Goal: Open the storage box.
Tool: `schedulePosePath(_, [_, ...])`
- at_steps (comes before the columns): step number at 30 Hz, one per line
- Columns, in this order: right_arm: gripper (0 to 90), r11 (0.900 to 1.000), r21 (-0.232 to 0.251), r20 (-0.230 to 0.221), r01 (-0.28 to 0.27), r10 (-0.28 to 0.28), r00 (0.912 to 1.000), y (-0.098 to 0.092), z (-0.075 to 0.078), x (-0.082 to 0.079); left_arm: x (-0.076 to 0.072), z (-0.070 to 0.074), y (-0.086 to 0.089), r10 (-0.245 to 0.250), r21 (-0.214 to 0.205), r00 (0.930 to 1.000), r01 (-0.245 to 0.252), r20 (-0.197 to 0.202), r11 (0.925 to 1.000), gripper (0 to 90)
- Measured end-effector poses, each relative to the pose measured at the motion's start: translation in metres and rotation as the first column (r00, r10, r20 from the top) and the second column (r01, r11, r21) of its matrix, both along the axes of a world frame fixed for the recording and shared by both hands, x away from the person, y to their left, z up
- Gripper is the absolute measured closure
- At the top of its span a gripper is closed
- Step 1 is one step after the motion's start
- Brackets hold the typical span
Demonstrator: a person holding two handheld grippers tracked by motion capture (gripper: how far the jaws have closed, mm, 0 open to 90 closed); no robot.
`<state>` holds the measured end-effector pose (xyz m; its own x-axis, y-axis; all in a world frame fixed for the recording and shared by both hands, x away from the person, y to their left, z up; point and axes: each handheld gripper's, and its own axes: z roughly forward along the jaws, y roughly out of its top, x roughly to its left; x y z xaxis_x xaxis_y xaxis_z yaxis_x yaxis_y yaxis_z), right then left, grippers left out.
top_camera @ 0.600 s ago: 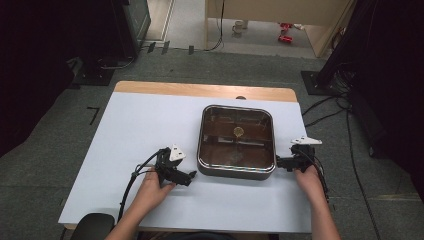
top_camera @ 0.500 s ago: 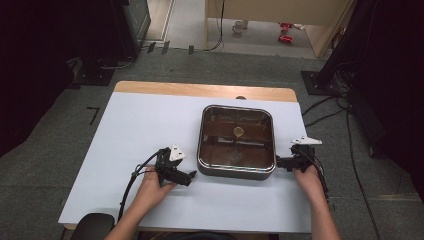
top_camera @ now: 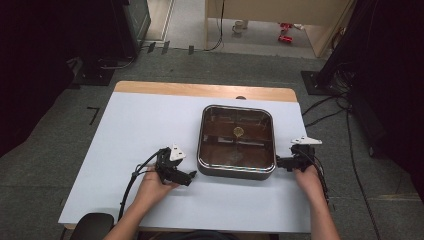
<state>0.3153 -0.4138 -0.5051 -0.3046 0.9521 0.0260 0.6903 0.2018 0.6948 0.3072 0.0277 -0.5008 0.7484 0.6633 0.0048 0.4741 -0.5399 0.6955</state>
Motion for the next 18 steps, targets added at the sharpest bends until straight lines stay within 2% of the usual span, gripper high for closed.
schedulePosePath(6, [0.0, 1.0000, 0.000, 0.000, 0.000, 0.000, 1.0000, -0.0001, 0.0000, 0.0000, 0.0020, 0.0032, -0.0025, 0.007, 0.027, 0.9997, -0.007, -0.023, 0.9996, 0.0])
schedulePosePath(10, [0.0, 1.0000, 0.000, 0.000, 0.000, 0.000, 1.0000, 0.0000, 0.0000, 0.0000, 0.0022, 0.0052, -0.0027, 0.022, 0.029, 0.9992, -0.021, -0.032, 0.9994, 0.9])
schedulePosePath(13, [0.0, 1.0000, 0.000, 0.000, 0.000, 0.000, 1.0000, 0.0000, 0.0000, -0.0001, 0.0031, 0.0080, 0.0005, 0.049, 0.026, 0.9983, -0.048, -0.032, 0.9985, 13.7])
schedulePosePath(18, [0.0, 1.0000, 0.000, 0.000, 0.000, 0.000, 1.0000, -0.0001, 0.0000, -0.0001, 0.0046, 0.0098, 0.0018, 0.060, 0.022, 0.9973, -0.060, -0.041, 0.9980, 16.0])
